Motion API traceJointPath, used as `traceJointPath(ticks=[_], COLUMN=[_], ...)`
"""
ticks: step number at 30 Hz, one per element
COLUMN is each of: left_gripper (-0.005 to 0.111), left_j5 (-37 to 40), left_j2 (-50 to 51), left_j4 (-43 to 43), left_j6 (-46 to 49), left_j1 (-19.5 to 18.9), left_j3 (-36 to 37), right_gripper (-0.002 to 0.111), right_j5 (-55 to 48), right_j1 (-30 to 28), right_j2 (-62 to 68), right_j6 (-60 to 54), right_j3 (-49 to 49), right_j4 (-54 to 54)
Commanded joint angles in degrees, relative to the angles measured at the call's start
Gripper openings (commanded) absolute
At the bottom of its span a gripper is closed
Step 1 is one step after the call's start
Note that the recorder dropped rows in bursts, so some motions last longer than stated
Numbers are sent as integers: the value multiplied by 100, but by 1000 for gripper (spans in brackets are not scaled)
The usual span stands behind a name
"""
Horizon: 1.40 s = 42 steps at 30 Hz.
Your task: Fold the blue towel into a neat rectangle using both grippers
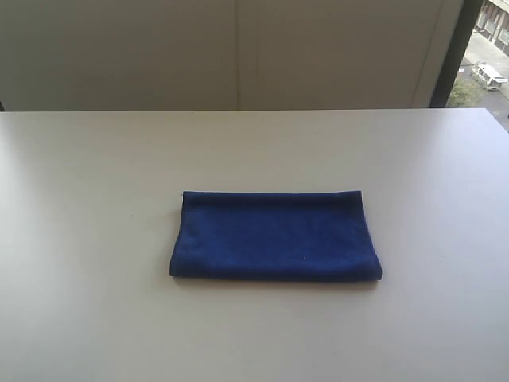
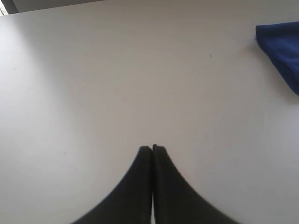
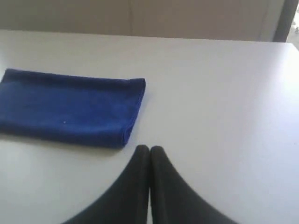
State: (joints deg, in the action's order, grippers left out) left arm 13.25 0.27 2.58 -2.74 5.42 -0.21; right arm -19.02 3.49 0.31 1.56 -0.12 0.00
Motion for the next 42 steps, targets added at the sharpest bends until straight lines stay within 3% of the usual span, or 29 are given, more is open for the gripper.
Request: traceJointPath(ticks=[1, 6, 30, 42], left_gripper=[0, 0, 0, 0], left_j5=[-28, -28, -28, -28], left_j2=[-27, -27, -27, -27], left_j4=[6, 6, 6, 6], left_j6=[-2, -2, -2, -2], left_j1=[-26, -26, -26, -26], left_j3=[21, 21, 21, 21], right_gripper=[0, 0, 0, 0], right_j5=[-26, -26, -26, -26], right_j1=[-377, -750, -750, -119], right_j2=[-31, -31, -31, -31], right_j6=[-585, 415, 656, 655], right_j3=[12, 12, 12, 12], right_j4=[240, 240, 240, 219])
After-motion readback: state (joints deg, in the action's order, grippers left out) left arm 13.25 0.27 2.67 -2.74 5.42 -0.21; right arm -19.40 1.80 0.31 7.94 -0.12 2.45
